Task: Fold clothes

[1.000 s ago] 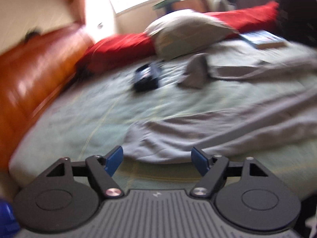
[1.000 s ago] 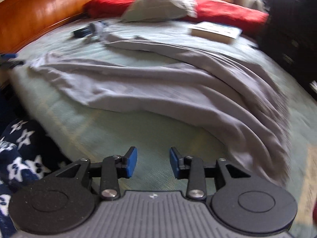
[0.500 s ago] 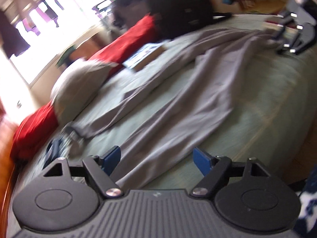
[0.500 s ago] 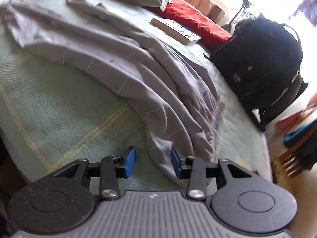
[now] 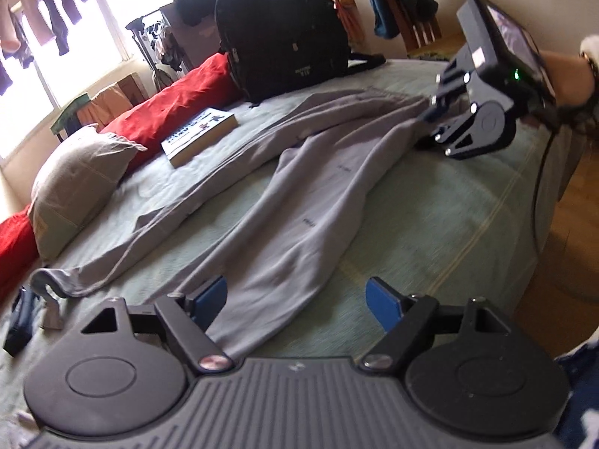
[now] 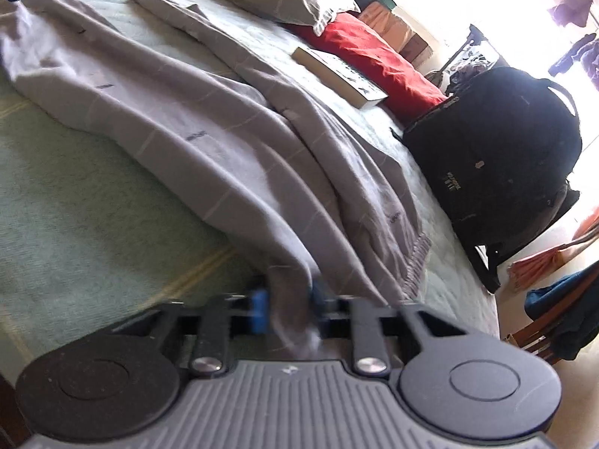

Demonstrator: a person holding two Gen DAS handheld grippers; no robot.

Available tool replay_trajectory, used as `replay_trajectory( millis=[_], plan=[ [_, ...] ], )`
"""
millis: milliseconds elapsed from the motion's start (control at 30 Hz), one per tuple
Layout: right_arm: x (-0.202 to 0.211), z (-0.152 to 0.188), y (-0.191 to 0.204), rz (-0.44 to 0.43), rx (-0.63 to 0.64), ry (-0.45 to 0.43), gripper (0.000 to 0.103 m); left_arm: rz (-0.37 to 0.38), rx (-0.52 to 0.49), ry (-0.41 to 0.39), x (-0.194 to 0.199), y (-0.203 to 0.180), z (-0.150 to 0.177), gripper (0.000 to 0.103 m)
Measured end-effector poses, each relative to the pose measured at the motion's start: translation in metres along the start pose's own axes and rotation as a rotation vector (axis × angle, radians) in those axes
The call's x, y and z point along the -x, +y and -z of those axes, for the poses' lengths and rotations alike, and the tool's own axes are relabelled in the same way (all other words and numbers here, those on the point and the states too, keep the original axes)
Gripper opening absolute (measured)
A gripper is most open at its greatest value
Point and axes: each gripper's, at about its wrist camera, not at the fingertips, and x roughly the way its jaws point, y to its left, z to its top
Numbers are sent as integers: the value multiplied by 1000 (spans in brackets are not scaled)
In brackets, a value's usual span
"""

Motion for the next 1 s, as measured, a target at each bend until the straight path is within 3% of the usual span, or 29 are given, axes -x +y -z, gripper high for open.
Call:
replay_trajectory(
  millis=[33,200,333,500,600,700,767,867,1000],
  plan=[
    [5,1,2,-4,11,2,9,2,-1,-2,1,0,0,82],
    [51,20,-10,-112,-6,-7,8,2,-4,-14,4,-1,-2,83],
    [74,42,-28,-178,-43,40,5,-4,0,-25,6,0,-4,83],
    [77,60,-36,-183,-154,54,9,-14,1,-20,5,1,-3,86],
    [76,56,-41,-292,-324,-10,28,-20,2,-18,4,1,-1,86],
    [64,55,-40,-489,-548,-39,33,-26,3,-15,3,2,0,86],
    [52,61,-35,-592,-714,-22,52,-30,4,-13,2,2,1,86],
    [44,74,-28,-628,-892,-26,64,-36,5,-10,2,3,2,86],
    [35,93,-32,-626,-1159,-64,65,-41,9,-10,1,4,3,86]
  ],
)
